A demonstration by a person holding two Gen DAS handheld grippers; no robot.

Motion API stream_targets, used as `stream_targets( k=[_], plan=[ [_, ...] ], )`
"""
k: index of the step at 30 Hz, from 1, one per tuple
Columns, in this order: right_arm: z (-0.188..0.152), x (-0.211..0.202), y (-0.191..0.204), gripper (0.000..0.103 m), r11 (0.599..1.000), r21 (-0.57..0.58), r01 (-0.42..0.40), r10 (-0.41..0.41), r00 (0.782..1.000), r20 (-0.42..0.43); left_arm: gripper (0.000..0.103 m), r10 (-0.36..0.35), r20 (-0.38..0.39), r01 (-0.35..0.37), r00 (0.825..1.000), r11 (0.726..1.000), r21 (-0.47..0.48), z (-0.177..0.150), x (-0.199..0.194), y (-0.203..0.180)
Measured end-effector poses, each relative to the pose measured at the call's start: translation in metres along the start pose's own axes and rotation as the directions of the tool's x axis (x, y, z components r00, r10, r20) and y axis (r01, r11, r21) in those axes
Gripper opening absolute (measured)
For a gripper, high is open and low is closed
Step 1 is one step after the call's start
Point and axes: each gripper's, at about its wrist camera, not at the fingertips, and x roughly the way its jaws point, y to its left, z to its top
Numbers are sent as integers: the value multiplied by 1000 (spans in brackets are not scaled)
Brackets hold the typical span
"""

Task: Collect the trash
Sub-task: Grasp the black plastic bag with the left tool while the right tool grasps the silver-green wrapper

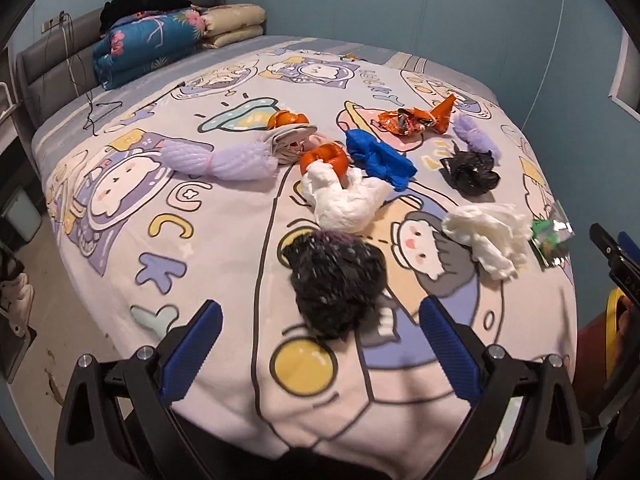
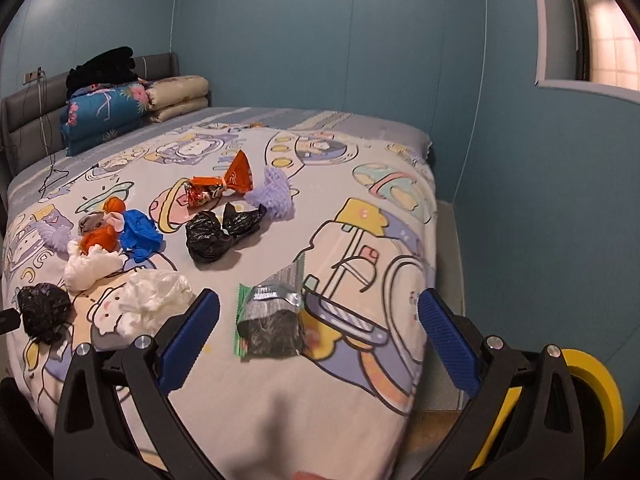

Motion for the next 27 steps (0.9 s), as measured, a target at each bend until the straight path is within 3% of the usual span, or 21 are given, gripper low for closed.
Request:
stream_targets(
  k=[3,9,15,23,24,26,27],
  plan=[
    [5,18,3,95,1000,1,6,-6,999,-47,95,5,-34,-5,999,1000,0,7,16,2],
    [11,58,15,95,996,-61,66,-74,987,-142,94,16,-31,-16,999,1000,-11,14,33,5],
    [5,83,24,95,993,-88,83,-99,978,-185,94,29,2,-29,1000,999,-27,16,43,5],
    [8,91,34,93,995,-86,57,-74,976,-203,94,4,-53,-3,999,1000,24,14,58,-5],
    [7,92,35,90,995,-85,56,-72,975,-210,90,-2,-57,3,998,1000,20,14,59,-5],
    [5,96,38,73,992,-107,63,-86,971,-224,75,-23,-67,24,997,1000,9,12,63,-4],
    [4,98,38,71,992,-113,64,-89,969,-230,61,-37,-73,37,997,999,4,11,64,-3]
  ],
)
